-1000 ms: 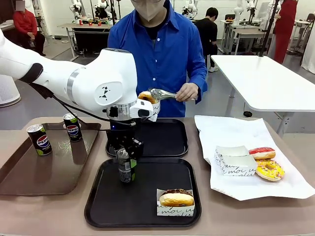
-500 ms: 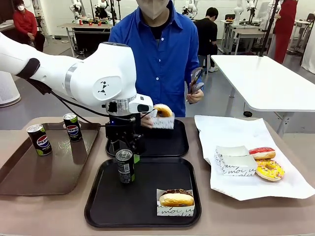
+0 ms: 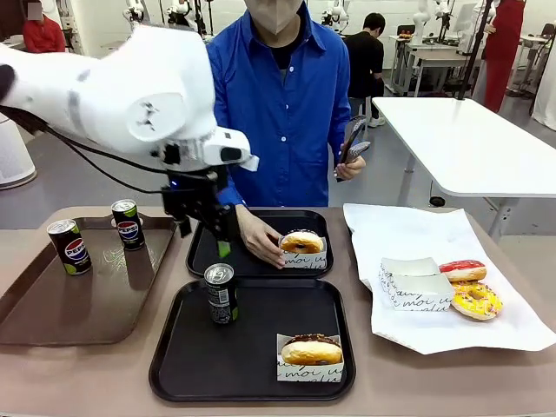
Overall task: Set up donuts and drinks on trays.
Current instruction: Pick up one Pepsi coke and place it on the Flat Tray, then pick up one Pepsi coke from the Handle tray and place it on the Flat Tray without a Pepsi coke.
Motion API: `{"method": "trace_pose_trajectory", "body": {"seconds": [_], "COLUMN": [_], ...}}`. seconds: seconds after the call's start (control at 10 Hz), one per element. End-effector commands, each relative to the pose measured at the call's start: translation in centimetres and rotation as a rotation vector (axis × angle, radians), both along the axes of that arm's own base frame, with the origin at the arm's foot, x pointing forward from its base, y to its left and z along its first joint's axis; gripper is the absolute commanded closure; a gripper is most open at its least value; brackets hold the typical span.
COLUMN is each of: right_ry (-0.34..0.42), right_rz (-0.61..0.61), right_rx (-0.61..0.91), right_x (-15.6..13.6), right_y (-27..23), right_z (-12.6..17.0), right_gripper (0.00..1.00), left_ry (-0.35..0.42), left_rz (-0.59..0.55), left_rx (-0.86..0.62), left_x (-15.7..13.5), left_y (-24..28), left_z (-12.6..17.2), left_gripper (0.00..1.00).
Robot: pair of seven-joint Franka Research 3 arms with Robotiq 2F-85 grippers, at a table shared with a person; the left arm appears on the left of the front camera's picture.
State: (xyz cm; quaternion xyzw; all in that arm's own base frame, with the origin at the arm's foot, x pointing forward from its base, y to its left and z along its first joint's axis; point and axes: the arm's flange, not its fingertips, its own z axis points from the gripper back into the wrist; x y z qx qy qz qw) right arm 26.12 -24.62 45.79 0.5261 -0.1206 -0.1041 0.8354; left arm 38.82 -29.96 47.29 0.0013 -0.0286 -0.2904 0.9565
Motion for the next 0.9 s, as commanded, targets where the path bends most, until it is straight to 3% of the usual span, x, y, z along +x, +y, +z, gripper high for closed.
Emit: {"method": "trace_pose_trajectory", "body": {"seconds": [0.0,0.3,0.5,0.6,0.7,0.8], "right_ry": [-0.001,-0.001,-0.001,-0.001,-0.001,-0.001], "right_rz": [0.011,0.011,0.011,0.011,0.011,0.011], "right_rx": [0.001,0.001,0.001,0.001,0.001,0.001], "right_x": [-0.2,-0.2,-0.2,-0.2,-0.2,-0.2], "right_y": [-0.1,-0.1,-0.1,-0.1,-0.1,-0.1], "right_z": [-0.1,-0.1,-0.1,-0.1,-0.1,-0.1], "right_gripper": [0.00,0.00,0.00,0.00,0.00,0.00], "left_ry": [-0.024,-0.050,-0.008,0.025,-0.036,-0.036], "left_rz": [0.139,0.304,0.441,0.466,0.375,0.375], "left_rx": [0.015,-0.053,-0.043,-0.005,-0.044,-0.044], "left_x": [-1.6,-2.2,-1.0,-0.6,-1.3,-1.3], "left_y": [5.7,13.2,17.2,17.7,16.9,16.9], "left_z": [2.9,5.0,4.8,4.5,5.6,5.6], "left_gripper": [0.00,0.00,0.00,0.00,0.00,0.00]}}
